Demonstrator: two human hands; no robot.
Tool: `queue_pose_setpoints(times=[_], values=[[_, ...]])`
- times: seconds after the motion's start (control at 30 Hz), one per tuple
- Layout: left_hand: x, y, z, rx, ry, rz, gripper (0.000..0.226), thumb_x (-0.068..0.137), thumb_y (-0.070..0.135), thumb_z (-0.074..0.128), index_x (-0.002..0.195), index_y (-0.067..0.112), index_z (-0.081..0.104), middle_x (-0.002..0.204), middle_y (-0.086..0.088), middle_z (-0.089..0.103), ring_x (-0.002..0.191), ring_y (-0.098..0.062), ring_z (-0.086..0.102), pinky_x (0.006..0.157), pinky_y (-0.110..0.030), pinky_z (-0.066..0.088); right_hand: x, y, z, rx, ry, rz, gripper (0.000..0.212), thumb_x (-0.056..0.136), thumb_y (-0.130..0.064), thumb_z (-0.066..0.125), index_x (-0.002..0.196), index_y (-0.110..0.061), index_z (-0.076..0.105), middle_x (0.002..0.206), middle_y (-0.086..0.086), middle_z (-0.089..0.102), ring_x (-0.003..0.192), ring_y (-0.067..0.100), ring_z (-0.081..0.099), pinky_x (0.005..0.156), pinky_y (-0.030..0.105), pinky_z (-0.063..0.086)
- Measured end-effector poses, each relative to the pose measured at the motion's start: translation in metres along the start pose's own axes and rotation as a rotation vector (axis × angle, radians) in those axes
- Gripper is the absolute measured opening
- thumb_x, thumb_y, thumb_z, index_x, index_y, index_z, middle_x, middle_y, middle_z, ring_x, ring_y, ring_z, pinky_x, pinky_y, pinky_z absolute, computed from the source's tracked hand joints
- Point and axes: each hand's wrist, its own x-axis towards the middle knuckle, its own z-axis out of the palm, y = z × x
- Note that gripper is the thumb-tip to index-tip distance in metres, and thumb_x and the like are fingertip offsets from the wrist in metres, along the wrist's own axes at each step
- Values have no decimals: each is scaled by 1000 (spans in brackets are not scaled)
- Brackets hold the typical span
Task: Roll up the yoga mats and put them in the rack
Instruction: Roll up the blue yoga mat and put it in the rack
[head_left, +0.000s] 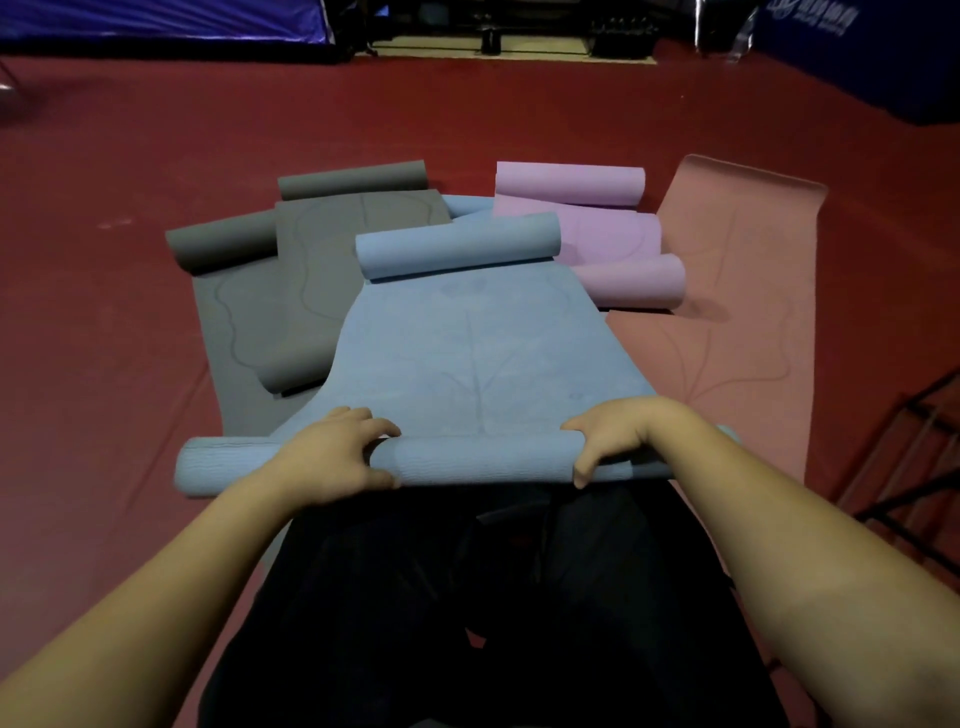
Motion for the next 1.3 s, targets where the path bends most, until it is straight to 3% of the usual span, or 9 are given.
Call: queue_pose_setpoints(times=[0.17, 0.27, 0.43, 0.7, 0.87, 1.03, 1.17, 1.23, 1.3], values=[[-6, 17, 28, 376, 122, -38, 77, 71, 72, 67, 128, 26, 45, 119, 2, 54, 112, -23, 48, 91, -36, 41, 12, 5, -5, 97, -56, 13, 51, 52, -52, 81, 98, -39, 63, 108, -12, 65, 105, 16, 60, 100, 35, 46], [3, 18, 28, 399, 147, -63, 59, 76, 63, 65, 118, 25, 47, 112, 3, 55, 106, -22, 50, 86, -35, 43, 12, 4, -3, 64, -29, -7, 47, 65, -46, 82, 104, -36, 57, 113, -8, 60, 106, 17, 56, 96, 32, 44], [19, 7, 14, 287, 6, -3, 44, 72, 55, 62, 104, 29, 47, 99, 8, 57, 98, -18, 52, 78, -34, 45, 1, 8, 14, -42, 258, -112, 67, 72, -45, 81, 128, -26, 49, 122, -7, 44, 112, 13, 48, 98, 28, 40], [42, 4, -6, 103, -241, -2, 41, 72, 44, 73, 104, 30, 51, 94, 7, 61, 88, -17, 58, 69, -32, 39, -1, -7, 60, -335, 714, 34, 74, 71, -61, 70, 133, -32, 44, 123, -2, 55, 114, 24, 56, 91, 37, 44], [45, 6, -8, 20, -271, -38, 47, 71, 48, 78, 106, 28, 54, 101, 6, 62, 93, -16, 57, 71, -32, 39, 5, -5, 51, -313, 660, 49, 64, 71, -60, 69, 124, -30, 49, 115, 0, 63, 104, 26, 62, 80, 35, 47], [27, 4, 13, 264, 48, 7, 62, 74, 63, 68, 121, 29, 48, 117, 5, 46, 115, -18, 41, 90, -34, 39, 9, -3, 31, -287, 533, 16, 59, 67, -60, 69, 115, -31, 52, 110, -1, 67, 97, 24, 63, 76, 34, 50], [14, 5, 48, 440, 290, -4, 73, 58, 54, 85, 115, 18, 57, 103, -6, 58, 95, -29, 55, 79, -41, 48, 11, -7, 19, -272, 435, 24, 58, 67, -61, 70, 115, -32, 55, 107, -1, 67, 96, 24, 62, 78, 34, 50], [14, 8, 50, 432, 353, -17, 62, 59, 46, 86, 107, 17, 59, 94, -5, 59, 88, -29, 56, 76, -41, 50, 10, -9, 13, -263, 392, 27, 58, 66, -62, 71, 112, -32, 55, 106, -2, 67, 91, 22, 60, 77, 34, 50], [16, 13, 37, 391, 306, -26, 46, 76, 42, 71, 111, 20, 53, 103, -3, 57, 98, -28, 54, 83, -39, 45, 9, -10, 9, -249, 360, 27, 58, 66, -63, 71, 111, -31, 55, 105, -1, 66, 88, 21, 57, 76, 33, 49]])
